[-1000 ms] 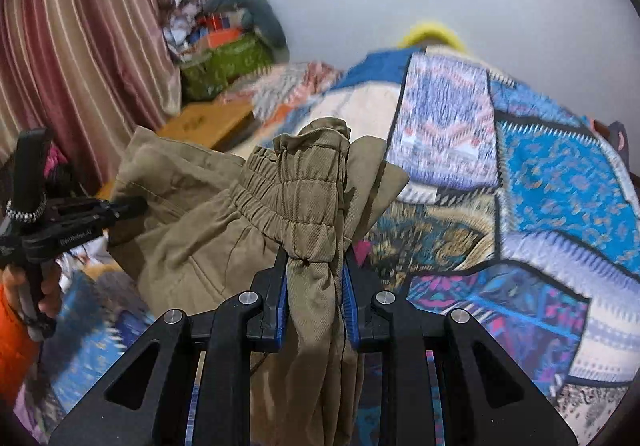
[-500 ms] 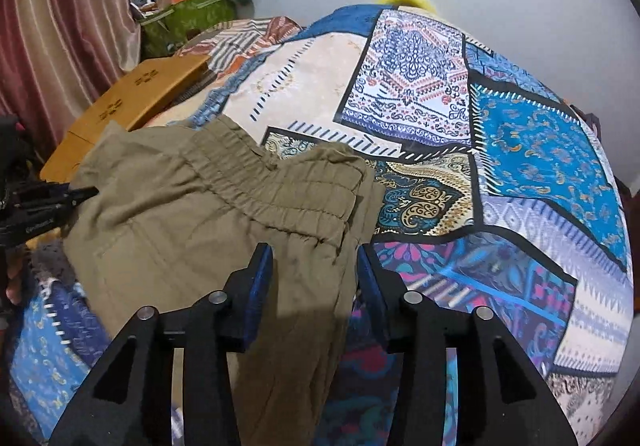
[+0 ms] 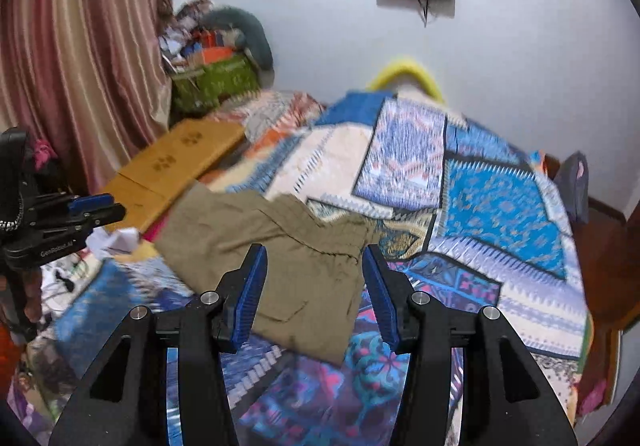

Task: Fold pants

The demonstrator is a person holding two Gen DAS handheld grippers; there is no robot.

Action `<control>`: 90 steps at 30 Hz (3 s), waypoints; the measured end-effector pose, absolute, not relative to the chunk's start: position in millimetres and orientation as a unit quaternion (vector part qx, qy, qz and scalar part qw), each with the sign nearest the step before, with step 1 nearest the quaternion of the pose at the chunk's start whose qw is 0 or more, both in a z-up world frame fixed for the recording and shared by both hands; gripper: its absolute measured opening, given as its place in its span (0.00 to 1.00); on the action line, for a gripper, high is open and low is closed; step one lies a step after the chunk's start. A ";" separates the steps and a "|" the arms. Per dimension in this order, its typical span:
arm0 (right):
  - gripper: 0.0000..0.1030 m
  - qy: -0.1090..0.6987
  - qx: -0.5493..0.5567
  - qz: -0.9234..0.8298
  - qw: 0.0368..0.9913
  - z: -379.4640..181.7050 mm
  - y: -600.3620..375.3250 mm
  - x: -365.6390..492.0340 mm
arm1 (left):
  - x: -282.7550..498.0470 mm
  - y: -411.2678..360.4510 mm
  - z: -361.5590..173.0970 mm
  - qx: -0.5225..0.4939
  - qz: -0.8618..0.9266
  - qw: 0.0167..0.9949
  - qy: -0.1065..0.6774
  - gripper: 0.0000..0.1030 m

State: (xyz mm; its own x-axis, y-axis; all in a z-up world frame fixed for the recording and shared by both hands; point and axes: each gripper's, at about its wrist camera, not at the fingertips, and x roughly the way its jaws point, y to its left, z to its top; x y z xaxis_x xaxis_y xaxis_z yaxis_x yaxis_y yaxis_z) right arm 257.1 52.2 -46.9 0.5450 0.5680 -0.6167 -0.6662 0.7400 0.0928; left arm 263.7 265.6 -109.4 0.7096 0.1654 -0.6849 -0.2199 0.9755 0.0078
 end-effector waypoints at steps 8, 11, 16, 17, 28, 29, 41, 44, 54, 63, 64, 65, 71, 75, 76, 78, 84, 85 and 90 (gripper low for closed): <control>0.45 0.234 -0.034 0.380 0.894 26.9 8.7 174.0 | 170.3 203.6 -14.6 -0.031 0.067 0.963 0.260 0.48; 0.45 0.197 -0.021 0.394 0.898 47.2 -5.6 139.9 | 127.5 181.8 13.0 -0.019 0.075 0.975 0.210 0.49; 0.45 0.133 -0.021 0.398 0.907 68.3 -19.2 81.3 | 69.1 151.8 37.5 -0.010 0.077 0.985 0.153 0.51; 0.45 0.123 -0.020 0.399 0.909 70.0 -21.2 73.2 | 60.3 148.7 40.3 -0.009 0.077 0.986 0.146 0.52; 0.66 0.069 0.008 0.396 0.916 73.0 -36.7 30.8 | -9.1 125.5 51.6 -0.019 0.081 0.993 0.087 0.81; 0.68 0.069 0.008 0.394 0.916 72.5 -37.1 31.0 | -12.0 123.2 51.8 -0.017 0.082 0.993 0.085 0.84; 0.97 0.063 0.010 0.379 0.923 67.6 -37.9 18.2 | -22.0 110.6 42.4 -0.004 0.092 0.992 0.084 1.00; 0.98 0.057 0.002 0.370 0.927 66.8 -37.3 14.6 | -22.2 112.7 39.8 -0.007 0.087 0.993 0.083 1.00; 1.00 0.062 0.002 0.363 0.930 62.1 -38.6 12.9 | -15.9 111.7 33.5 -0.005 0.089 0.992 0.089 1.00; 1.00 0.067 0.004 0.361 0.930 61.4 -42.4 11.5 | -11.2 117.2 31.5 -0.012 0.088 0.992 0.095 1.00; 1.00 0.068 0.004 0.360 0.930 61.4 -42.5 11.5 | -10.4 117.7 31.1 -0.012 0.088 0.992 0.095 1.00; 1.00 0.068 0.003 0.360 0.930 61.5 -42.7 11.5 | -10.2 117.8 30.9 -0.012 0.087 0.991 0.096 1.00; 1.00 0.071 0.004 0.360 0.930 61.1 -45.0 12.2 | -9.6 119.2 28.1 -0.014 0.085 0.992 0.096 1.00; 1.00 0.072 0.004 0.358 0.931 62.0 -45.9 12.0 | -9.1 119.5 28.1 -0.016 0.084 0.992 0.098 1.00; 1.00 0.073 0.004 0.358 0.931 61.9 -45.9 12.2 | -8.5 118.4 27.9 -0.016 0.083 0.992 0.098 1.00; 1.00 0.075 0.005 0.358 0.931 62.4 -45.8 13.0 | -7.5 119.3 27.5 -0.018 0.083 0.991 0.099 1.00; 1.00 0.080 0.008 0.356 0.931 61.1 -47.6 14.5 | -5.3 120.5 25.3 -0.026 0.079 0.992 0.100 1.00; 1.00 0.081 0.009 0.356 0.931 60.8 -47.7 14.5 | -4.7 120.6 24.6 -0.026 0.079 0.991 0.101 1.00; 1.00 0.084 0.011 0.357 0.930 59.5 -47.7 15.5 | -2.0 119.4 23.4 -0.028 0.077 0.991 0.102 1.00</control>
